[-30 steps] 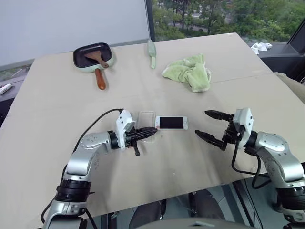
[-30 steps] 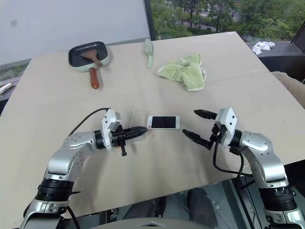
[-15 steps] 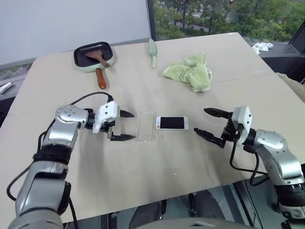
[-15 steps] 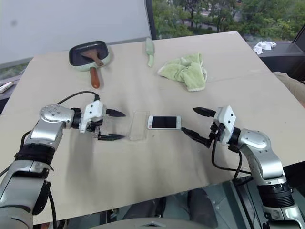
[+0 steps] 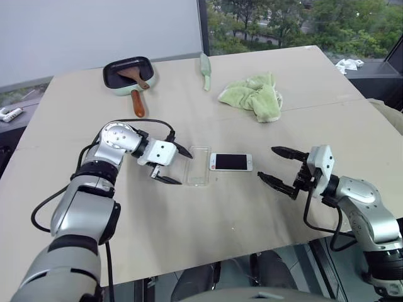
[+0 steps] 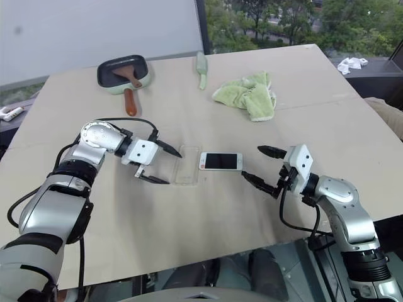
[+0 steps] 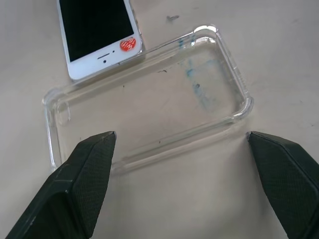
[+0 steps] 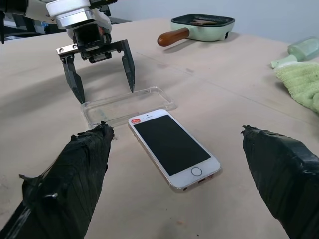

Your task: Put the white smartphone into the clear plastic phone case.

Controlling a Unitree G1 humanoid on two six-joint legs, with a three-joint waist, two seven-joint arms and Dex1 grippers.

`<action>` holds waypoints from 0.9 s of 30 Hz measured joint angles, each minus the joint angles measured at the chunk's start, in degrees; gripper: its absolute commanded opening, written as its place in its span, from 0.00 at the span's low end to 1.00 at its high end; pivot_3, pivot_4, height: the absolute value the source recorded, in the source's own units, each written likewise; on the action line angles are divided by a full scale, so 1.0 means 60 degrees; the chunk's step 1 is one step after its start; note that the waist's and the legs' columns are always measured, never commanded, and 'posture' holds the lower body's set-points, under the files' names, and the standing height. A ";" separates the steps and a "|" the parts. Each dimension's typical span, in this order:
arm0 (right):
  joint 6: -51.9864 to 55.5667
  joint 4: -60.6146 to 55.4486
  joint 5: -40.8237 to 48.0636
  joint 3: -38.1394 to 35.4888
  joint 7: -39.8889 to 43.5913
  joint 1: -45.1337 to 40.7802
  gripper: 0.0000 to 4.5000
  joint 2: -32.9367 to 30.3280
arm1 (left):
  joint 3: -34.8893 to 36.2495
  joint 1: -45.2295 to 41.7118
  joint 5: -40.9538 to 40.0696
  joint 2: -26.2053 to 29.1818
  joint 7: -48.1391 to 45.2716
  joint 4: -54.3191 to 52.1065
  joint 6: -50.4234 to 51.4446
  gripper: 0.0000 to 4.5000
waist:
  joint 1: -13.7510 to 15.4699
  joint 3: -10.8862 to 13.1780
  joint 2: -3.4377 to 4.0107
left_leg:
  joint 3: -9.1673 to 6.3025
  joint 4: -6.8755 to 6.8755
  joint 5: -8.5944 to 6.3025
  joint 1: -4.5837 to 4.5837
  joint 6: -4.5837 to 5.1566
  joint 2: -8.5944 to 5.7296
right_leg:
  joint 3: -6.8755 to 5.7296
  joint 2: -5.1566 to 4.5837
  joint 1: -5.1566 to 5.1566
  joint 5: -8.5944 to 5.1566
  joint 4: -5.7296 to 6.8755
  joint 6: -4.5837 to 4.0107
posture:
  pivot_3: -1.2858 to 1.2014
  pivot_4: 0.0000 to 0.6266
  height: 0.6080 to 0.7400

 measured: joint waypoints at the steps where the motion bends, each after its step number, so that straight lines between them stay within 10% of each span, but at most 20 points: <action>1: 0.0000 0.0000 -0.0001 0.0000 0.0002 0.0000 1.00 -0.0012 | -0.0053 0.0001 -0.0002 -0.0042 -0.0003 0.0000 -0.0004 0.82 | 0.0019 -0.0003 0.0004 | 0.0001 0.0003 -0.0001 0.0000 0.0001 0.0000 | 0.0000 0.0000 0.0002 0.0001 -0.0002 0.0002 | 0.52 0.24 1.00; 9: 0.0000 0.0001 -0.0005 0.0002 0.0034 -0.0020 1.00 -0.0028 | -0.0469 0.0244 -0.0275 -0.0208 -0.0005 -0.0197 0.0106 0.04 | 0.0289 -0.0028 0.0048 | -0.0047 0.0074 -0.0014 0.0025 0.0025 -0.0013 | -0.0041 0.0001 0.0081 0.0014 -0.0009 0.0027 | 0.52 0.24 1.00; 27: -0.0022 -0.0014 -0.0050 0.0056 0.0008 0.0064 1.00 0.0085 | 0.0815 0.5321 -0.1887 0.0857 0.2137 -0.8890 0.5696 0.02 | -0.0138 -0.0013 0.0047 | -0.0026 0.0058 -0.0020 -0.0031 0.0026 0.0011 | 0.0016 -0.0014 0.0011 0.0019 -0.0025 0.0031 | 0.52 0.24 1.00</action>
